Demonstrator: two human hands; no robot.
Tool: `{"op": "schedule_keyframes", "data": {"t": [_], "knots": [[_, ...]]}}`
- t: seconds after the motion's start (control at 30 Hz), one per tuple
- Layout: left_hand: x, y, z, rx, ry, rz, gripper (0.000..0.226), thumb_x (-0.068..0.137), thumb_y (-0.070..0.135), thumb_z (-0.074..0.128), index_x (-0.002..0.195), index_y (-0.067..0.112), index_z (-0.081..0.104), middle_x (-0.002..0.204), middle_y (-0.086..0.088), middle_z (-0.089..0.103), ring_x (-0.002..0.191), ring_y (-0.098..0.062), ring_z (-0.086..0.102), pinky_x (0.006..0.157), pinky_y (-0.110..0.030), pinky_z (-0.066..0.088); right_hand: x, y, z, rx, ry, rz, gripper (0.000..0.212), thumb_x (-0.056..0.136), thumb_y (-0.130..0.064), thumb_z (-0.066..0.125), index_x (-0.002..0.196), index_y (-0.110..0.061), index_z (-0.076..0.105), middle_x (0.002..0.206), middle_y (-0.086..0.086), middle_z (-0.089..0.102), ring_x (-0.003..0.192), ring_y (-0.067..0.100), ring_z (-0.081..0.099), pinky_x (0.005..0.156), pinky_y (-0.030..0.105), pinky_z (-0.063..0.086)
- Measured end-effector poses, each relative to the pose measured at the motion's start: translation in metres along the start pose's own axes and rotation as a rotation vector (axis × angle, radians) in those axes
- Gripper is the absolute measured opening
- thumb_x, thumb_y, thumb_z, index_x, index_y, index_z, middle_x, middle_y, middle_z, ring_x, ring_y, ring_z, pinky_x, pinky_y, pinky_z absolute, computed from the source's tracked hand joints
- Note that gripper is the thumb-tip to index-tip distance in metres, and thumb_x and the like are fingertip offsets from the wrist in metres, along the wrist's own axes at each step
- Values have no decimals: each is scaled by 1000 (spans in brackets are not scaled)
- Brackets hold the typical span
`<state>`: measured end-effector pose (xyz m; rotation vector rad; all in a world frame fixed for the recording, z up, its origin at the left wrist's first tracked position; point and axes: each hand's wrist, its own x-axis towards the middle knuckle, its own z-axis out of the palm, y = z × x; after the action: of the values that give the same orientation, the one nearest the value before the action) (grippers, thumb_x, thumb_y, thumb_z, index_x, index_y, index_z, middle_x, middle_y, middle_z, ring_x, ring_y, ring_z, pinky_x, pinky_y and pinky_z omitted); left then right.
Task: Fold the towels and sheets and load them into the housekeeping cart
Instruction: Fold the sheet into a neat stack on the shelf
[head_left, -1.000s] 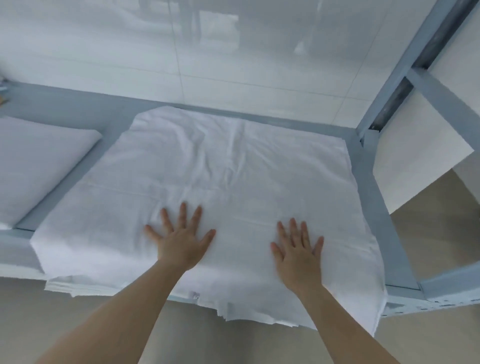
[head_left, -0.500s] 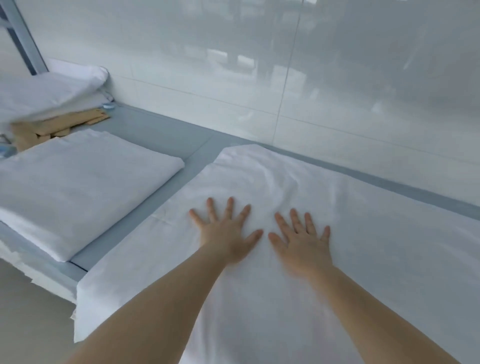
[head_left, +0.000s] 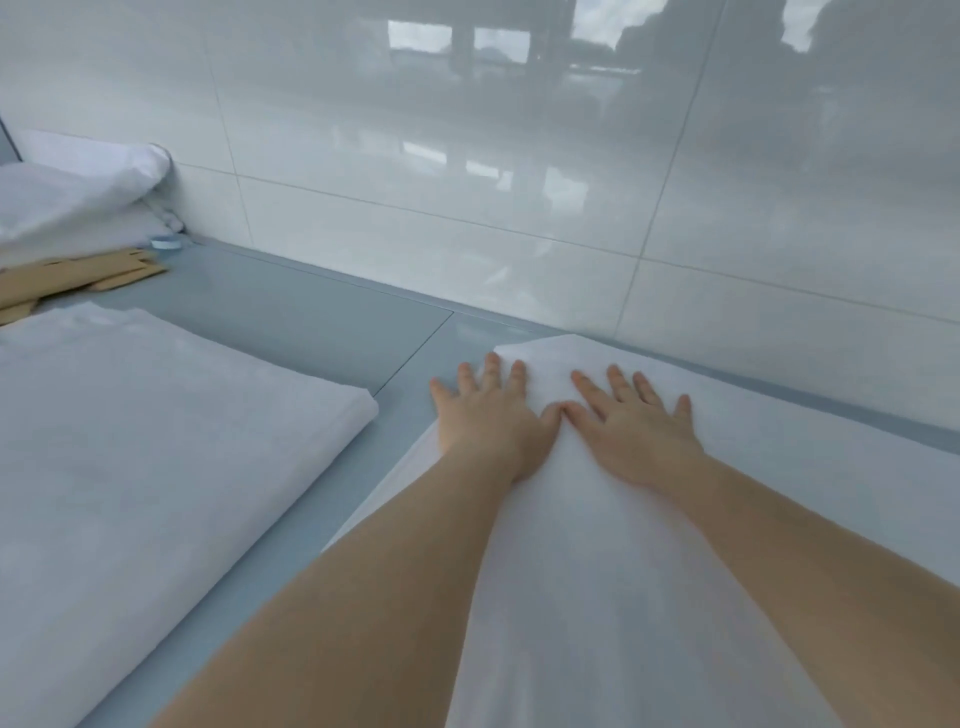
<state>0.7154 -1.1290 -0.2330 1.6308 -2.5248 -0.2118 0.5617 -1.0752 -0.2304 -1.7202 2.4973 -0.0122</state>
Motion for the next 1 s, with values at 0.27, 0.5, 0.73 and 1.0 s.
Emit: {"op": "schedule_keyframes", "data": {"t": [0.27,0.5,0.73,1.0], "knots": [[32,-1,-5,-209,338,224,54,94,32,47,143,14,33,132,-6,45,122,-26,40,100,-33,28,50,-8,-17,254,251,-252,63,98,-41,43,151,-40,8,160,-3,11,147,12,7,117,49,10],[16,1,-10,-228,494,438,29,85,14,56,112,8,63,99,-7,63,93,-31,57,78,-38,40,53,-8,-49,182,361,-462,18,89,-16,64,107,-17,67,120,1,63,126,25,47,105,45,29],[17,3,-9,-137,340,195,29,87,32,45,64,19,36,68,4,41,75,-21,42,65,-30,24,19,18,-35,188,365,-478,9,83,0,63,84,-8,67,81,4,67,82,26,57,80,36,43],[14,2,-12,-260,238,486,15,89,27,44,78,17,41,107,-3,62,78,-29,54,59,-31,29,48,-17,-51,374,320,-314,12,89,-22,63,91,-15,73,95,1,67,97,19,57,79,25,38]]}}
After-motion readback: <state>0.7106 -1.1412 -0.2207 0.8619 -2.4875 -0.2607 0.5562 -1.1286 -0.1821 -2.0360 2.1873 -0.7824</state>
